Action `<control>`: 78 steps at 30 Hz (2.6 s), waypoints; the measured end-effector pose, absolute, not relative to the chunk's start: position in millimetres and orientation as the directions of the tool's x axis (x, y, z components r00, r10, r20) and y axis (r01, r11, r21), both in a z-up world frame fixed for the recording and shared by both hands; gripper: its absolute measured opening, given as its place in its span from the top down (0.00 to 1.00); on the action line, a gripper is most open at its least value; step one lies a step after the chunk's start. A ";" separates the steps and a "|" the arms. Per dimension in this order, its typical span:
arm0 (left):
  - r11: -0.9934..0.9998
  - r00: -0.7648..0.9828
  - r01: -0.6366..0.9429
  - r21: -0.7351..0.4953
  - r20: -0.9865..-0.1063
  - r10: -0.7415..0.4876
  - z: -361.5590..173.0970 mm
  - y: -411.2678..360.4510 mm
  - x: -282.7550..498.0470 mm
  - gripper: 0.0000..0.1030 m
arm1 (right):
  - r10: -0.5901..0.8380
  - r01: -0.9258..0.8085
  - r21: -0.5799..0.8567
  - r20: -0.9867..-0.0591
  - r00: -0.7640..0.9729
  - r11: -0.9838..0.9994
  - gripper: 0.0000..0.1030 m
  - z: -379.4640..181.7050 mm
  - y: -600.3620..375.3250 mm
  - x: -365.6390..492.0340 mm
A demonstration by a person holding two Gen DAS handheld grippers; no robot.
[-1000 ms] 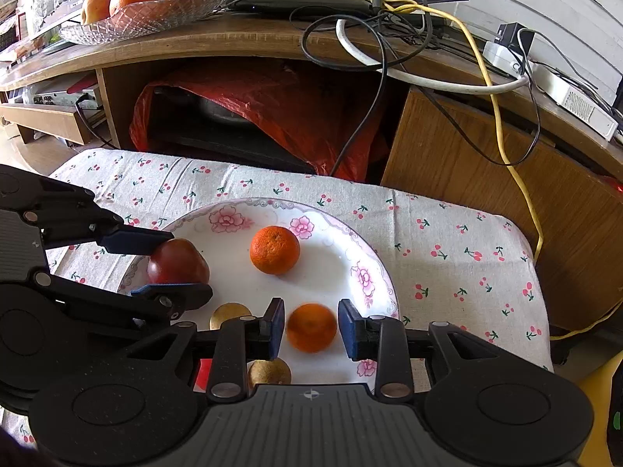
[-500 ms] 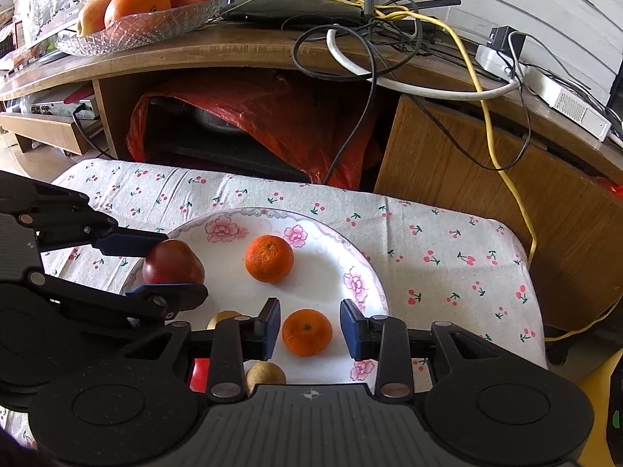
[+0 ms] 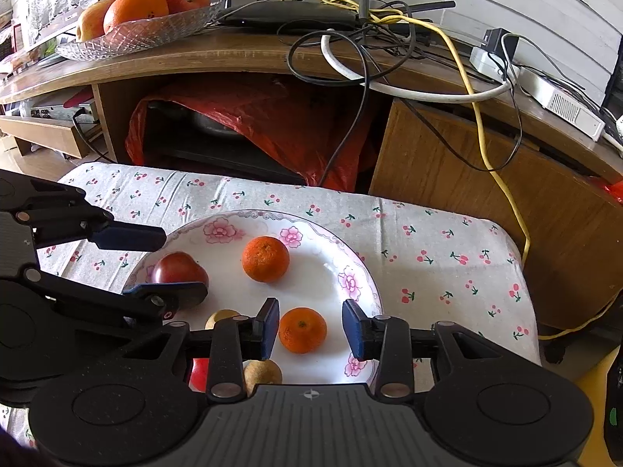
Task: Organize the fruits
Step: 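Lower both fruits into the bowl and open both tools, then withdraw both tools from the bowl toward the last loose fruit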
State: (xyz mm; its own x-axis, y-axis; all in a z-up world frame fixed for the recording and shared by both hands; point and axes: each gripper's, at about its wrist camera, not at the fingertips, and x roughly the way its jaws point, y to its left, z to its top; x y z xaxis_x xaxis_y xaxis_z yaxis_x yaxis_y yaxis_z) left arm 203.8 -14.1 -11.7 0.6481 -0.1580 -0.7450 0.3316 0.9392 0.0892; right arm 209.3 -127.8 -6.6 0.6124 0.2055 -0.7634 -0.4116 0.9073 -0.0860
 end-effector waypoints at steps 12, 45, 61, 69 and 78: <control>0.936 0.661 0.338 0.097 -0.732 -0.162 -0.5 -11.7 188.8 0.47 | 0.209 -0.415 -0.090 -0.757 0.619 0.905 0.70 -0.3 -128.0 199.4; 0.877 0.618 0.466 0.120 -0.753 -0.225 11.6 -15.1 109.1 0.47 | 0.277 -0.498 -0.078 -0.752 0.598 0.863 0.69 19.9 -134.2 122.1; 0.853 0.550 0.513 0.095 -0.800 -0.241 -9.9 -12.2 89.9 0.47 | 0.313 -0.567 -0.050 -0.793 0.523 0.822 0.68 1.8 -130.6 101.5; 0.837 0.521 0.540 0.088 -0.816 -0.251 -22.5 -17.6 91.6 0.47 | 0.337 -0.590 -0.018 -0.807 0.485 0.807 0.64 -10.2 -128.8 104.6; 0.843 0.515 0.533 0.069 -0.817 -0.258 -28.0 -15.6 94.5 0.47 | 0.347 -0.592 0.006 -0.815 0.465 0.806 0.64 -20.8 -124.5 116.3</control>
